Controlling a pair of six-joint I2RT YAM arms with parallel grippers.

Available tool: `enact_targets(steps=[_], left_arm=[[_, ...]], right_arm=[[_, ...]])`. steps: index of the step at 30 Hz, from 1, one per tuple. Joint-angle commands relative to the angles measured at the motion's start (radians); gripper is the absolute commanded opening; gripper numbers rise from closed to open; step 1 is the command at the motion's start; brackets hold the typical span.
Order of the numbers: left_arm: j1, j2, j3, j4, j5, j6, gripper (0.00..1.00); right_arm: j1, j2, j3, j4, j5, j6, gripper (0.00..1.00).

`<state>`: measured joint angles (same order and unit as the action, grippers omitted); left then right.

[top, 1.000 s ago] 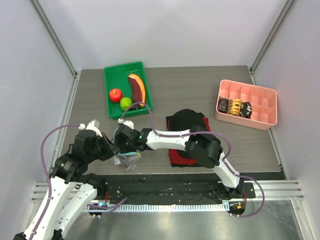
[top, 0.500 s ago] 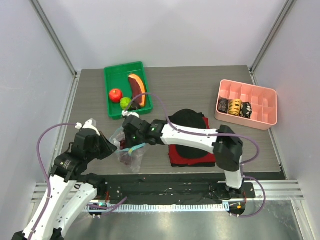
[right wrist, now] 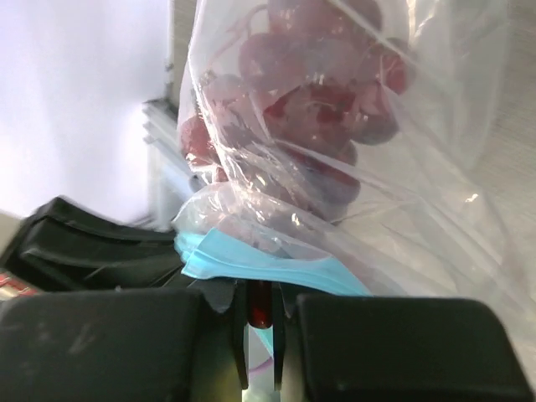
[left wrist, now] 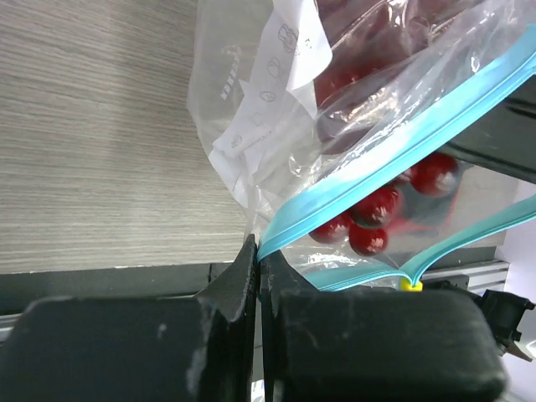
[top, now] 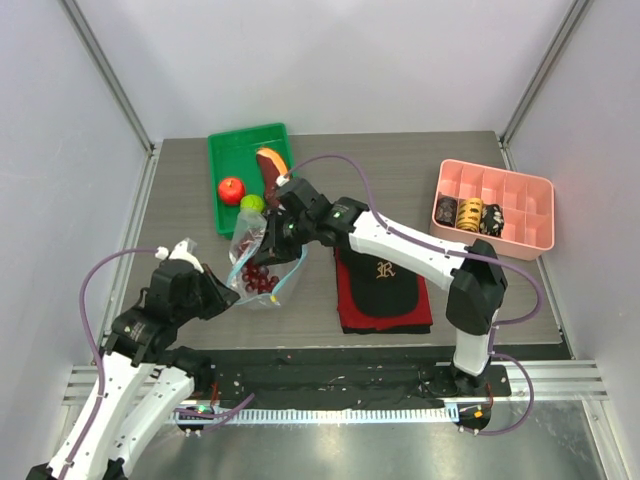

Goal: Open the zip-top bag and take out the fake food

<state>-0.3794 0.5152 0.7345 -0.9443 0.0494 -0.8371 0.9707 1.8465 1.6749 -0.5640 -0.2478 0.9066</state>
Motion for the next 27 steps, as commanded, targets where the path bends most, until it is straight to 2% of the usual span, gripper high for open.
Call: enact_targets(steps=[1,8,13,18,27], left_arm=[[-0.001,0.020,0.008,-0.004,-0.043,-0.005,0.00],[0.000,0.115,0.043,0.045,-0.072,0.006,0.00],[0.000,0.141,0.086,0.091,-0.100,0.019,0.00],[0.000,0.146,0.176,0.110,-0.114,0.038,0.00],[-0.001,0.186,0.195,0.099,-0.109,0.020,0.00]], right_arm=[[-0.036,-0.065,0.026,0.059,-0.238,0.127,0.02],[-0.033,-0.131,-0.056,0.151,-0.513,0.221,0.02],[-0.012,-0.173,-0.119,0.138,-0.550,0.218,0.02],[0.006,-0.194,-0.191,0.061,-0.533,0.144,0.02],[0.048,-0.144,-0.043,-0.109,-0.525,-0.052,0.02]])
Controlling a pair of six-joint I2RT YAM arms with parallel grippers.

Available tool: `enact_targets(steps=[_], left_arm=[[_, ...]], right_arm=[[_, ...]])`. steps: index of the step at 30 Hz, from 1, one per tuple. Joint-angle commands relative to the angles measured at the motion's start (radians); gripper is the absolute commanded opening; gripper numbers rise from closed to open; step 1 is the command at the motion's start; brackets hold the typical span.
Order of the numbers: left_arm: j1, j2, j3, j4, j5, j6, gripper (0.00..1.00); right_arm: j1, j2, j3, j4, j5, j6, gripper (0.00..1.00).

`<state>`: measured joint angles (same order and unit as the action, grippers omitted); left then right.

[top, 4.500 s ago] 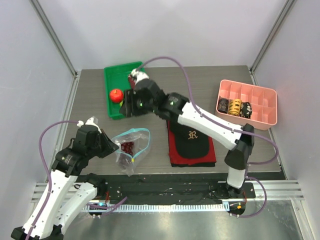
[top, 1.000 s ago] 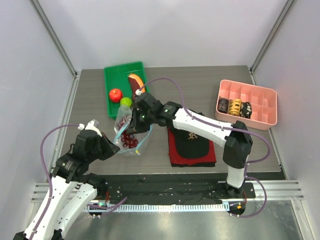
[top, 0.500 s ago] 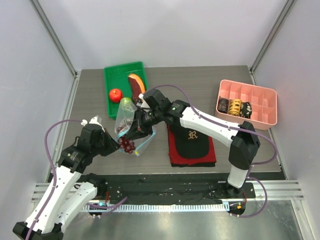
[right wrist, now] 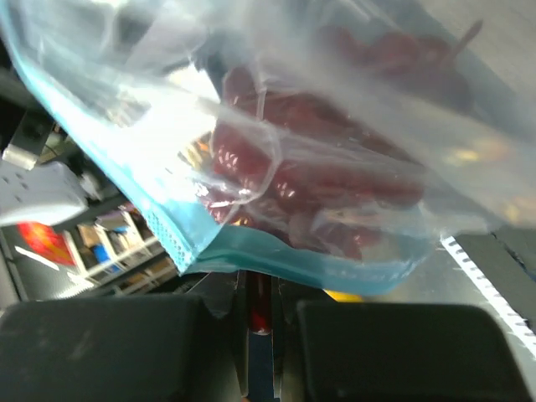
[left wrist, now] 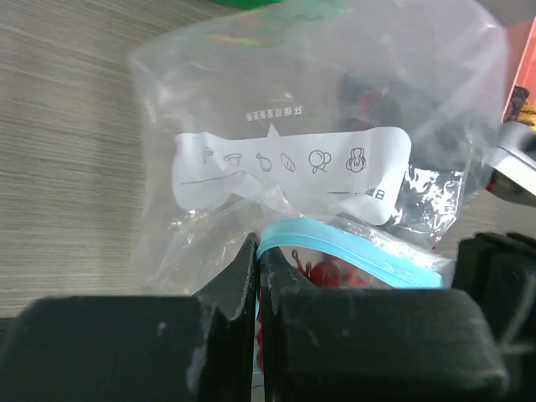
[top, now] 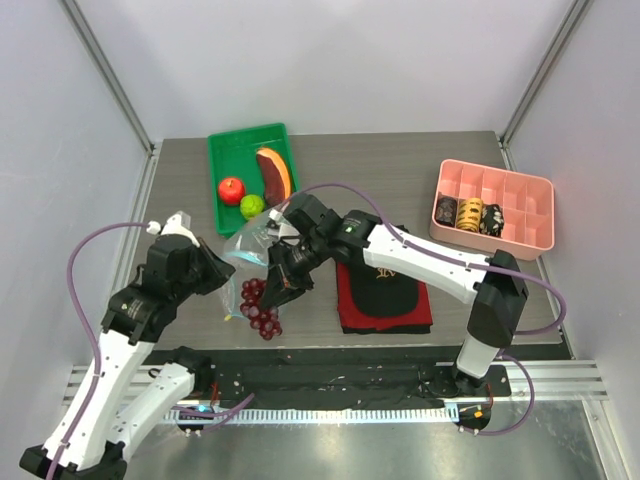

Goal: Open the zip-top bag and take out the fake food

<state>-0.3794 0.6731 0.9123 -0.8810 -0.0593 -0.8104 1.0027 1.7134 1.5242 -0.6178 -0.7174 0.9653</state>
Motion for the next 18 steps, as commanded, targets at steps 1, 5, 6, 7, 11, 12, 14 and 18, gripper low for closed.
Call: enact_targets(steps=[1,5,6,7,11,12,14,18], left_arm=[[0.000,0.037,0.016,0.028,-0.004,-0.012,0.00],[0.000,0.080,0.017,-0.035,-0.036,-0.022,0.00],[0.000,0.091,0.017,-0.050,-0.045,-0.026,0.00],[0.000,0.098,0.017,-0.062,-0.059,-0.032,0.00],[0.000,0.115,0.023,-0.124,-0.063,-0.044,0.00],[0.000,0.109,0.023,-0.128,-0.059,-0.044,0.00],[0.000,0.089,0.026,-0.145,-0.048,-0.046,0.00],[0.000,0.020,0.042,-0.203,-0.065,-0.056,0.00]], right_arm=[[0.017,-0.017,0.120,-0.057,-0.059,-0.123,0.02],[0.019,-0.031,0.195,-0.054,-0.083,-0.163,0.02],[0.020,-0.034,0.229,-0.056,-0.088,-0.165,0.02],[0.019,-0.037,0.246,-0.045,-0.097,-0.169,0.02],[0.014,-0.037,0.353,-0.030,-0.079,-0.181,0.02],[0.005,-0.035,0.367,-0.030,-0.058,-0.178,0.02],[-0.012,-0.023,0.396,-0.013,0.010,-0.183,0.01],[-0.070,0.046,0.494,0.012,0.192,-0.178,0.02]])
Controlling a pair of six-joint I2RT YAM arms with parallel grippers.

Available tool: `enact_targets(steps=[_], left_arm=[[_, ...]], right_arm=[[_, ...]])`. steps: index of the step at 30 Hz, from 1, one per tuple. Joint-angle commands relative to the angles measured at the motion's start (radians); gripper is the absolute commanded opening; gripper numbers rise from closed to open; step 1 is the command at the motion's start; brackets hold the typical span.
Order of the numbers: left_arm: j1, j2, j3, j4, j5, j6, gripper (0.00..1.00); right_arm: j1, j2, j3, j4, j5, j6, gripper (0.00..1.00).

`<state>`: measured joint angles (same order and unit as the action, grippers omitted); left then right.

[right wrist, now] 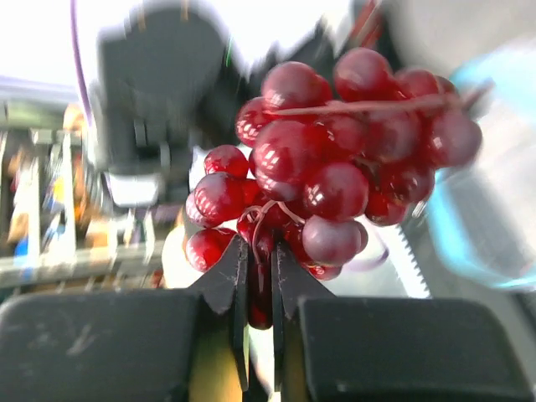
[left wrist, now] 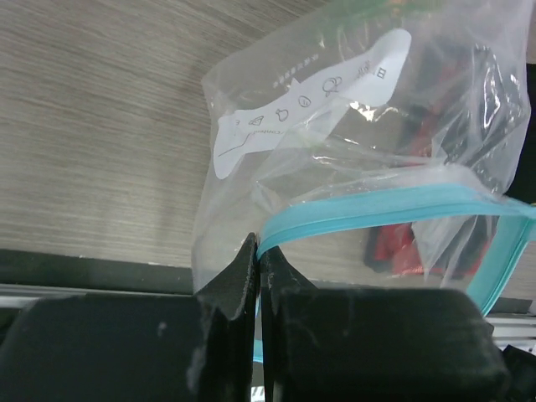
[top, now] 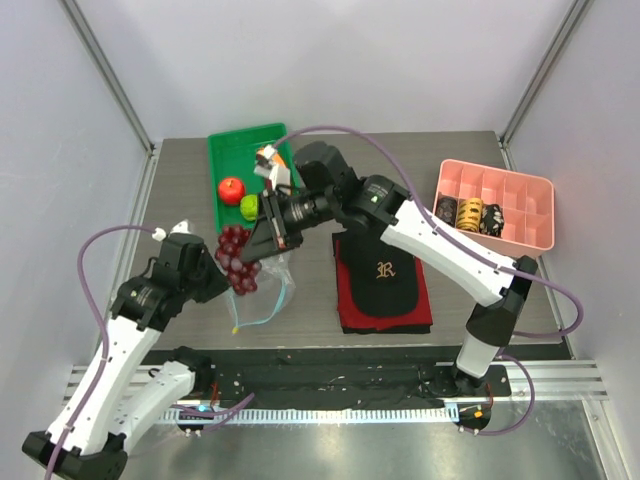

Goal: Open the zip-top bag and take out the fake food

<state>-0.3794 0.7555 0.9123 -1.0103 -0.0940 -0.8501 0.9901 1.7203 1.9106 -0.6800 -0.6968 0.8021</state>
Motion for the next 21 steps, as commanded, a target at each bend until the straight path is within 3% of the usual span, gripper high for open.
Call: enact_targets(steps=[1,7,15,19,20,21], left_arm=[[0.000,-0.068,0.049,-0.094,-0.036,-0.017,0.00],[0.000,-0.148,0.152,-0.243,-0.130,0.006,0.00],[0.000,-0.202,0.206,-0.297,-0.185,0.013,0.00],[0.000,-0.183,0.221,-0.295,-0.207,0.017,0.00],[0.000,-0.180,0.221,-0.297,-0.225,0.017,0.00],[0.000,-0.168,0.221,-0.295,-0.231,0.017,0.00]], right_arm=[[-0.086,0.053,0.117,0.103,0.206,-0.008,0.02],[-0.162,0.230,0.215,0.171,0.405,-0.056,0.01],[-0.226,0.499,0.410,0.204,0.589,-0.165,0.02],[-0.238,0.604,0.478,0.220,0.663,-0.245,0.10],[-0.243,0.620,0.501,0.221,0.669,-0.253,0.15],[-0.248,0.652,0.510,0.224,0.672,-0.256,0.27]])
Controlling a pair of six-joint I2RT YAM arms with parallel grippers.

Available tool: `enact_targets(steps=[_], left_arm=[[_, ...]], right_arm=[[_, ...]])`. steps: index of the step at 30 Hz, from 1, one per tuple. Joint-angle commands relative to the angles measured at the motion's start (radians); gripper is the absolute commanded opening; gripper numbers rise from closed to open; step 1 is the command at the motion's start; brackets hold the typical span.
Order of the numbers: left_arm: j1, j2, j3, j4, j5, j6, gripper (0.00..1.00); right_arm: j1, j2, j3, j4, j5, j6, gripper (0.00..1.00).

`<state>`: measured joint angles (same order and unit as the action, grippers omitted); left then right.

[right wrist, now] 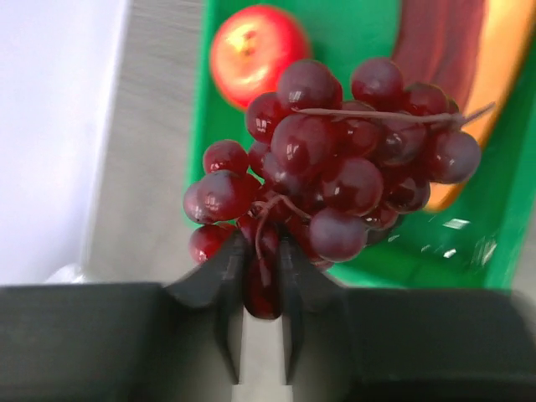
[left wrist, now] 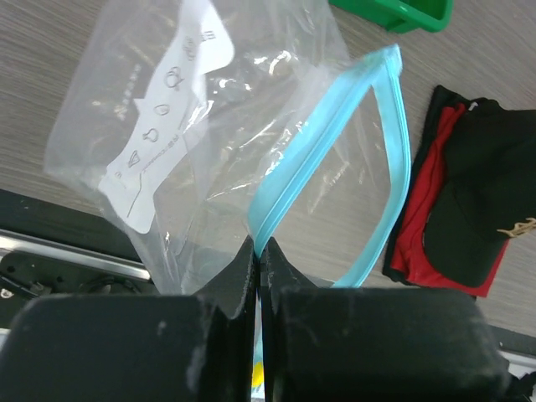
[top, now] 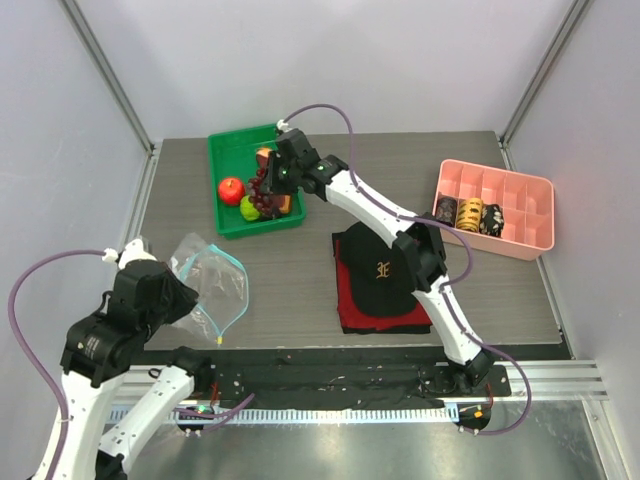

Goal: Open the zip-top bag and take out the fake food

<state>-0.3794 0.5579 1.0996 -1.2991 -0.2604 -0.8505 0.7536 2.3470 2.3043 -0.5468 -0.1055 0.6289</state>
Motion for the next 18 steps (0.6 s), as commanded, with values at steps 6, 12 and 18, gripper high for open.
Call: enact_targets(steps=[6,12,18], left_arm=[[0.000,0.085,0.010,0.049,-0.076,0.001,0.00],[0.000,0.169,-0.023,0.092,-0.080,-0.018,0.00],[-0.001,0.243,-0.104,0.168,0.021,-0.107,0.04]], right_arm=[[-0.017,0.072,0.190,0.087,0.101,-0.097,0.97],[-0.017,-0.039,0.164,-0.065,0.150,-0.054,1.00],[-0.013,-0.288,-0.055,-0.237,0.199,-0.063,1.00]])
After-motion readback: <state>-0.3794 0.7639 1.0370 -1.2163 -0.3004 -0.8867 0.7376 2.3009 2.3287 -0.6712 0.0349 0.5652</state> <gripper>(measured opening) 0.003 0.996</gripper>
